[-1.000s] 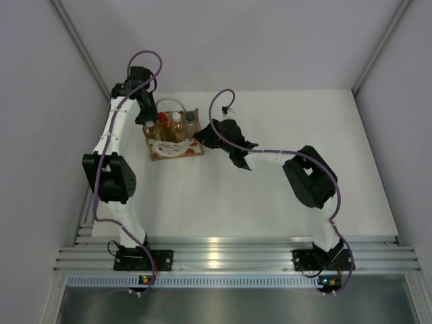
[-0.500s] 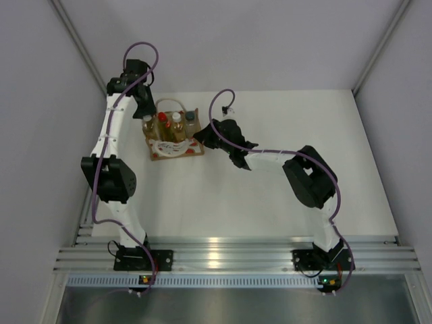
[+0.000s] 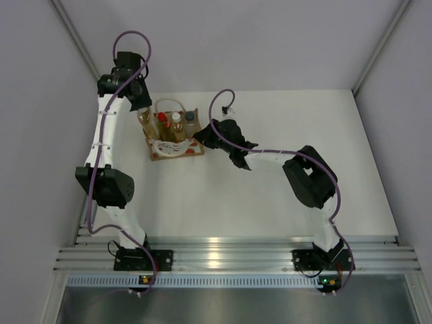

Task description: Take the personal care products out of the canvas bag

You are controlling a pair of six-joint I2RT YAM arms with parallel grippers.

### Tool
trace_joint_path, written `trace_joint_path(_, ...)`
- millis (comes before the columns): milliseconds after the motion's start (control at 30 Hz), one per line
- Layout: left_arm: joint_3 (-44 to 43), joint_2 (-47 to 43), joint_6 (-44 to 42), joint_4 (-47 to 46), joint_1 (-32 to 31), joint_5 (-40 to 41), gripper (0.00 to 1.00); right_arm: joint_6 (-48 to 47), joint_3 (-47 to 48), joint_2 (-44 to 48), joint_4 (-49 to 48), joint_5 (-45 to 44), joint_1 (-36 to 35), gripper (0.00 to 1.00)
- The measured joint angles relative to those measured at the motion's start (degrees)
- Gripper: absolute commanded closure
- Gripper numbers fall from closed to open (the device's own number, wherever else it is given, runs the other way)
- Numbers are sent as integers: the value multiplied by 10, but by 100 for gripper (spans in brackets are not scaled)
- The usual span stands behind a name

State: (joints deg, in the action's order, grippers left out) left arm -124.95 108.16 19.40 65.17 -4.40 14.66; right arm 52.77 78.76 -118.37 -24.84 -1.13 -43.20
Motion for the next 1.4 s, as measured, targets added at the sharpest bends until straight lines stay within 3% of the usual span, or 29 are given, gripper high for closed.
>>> trace_joint_path(767, -19, -164, 5, 30, -2, -9, 100, 0, 0, 0, 2, 1, 0, 100)
trace_joint_path(1067, 121, -290, 3, 36, -6, -34, 100, 0, 1, 0, 3, 2, 0, 100)
trace_joint_path(1400, 311, -371, 15, 28, -6, 15, 100, 0, 1, 0, 3, 2, 0, 100)
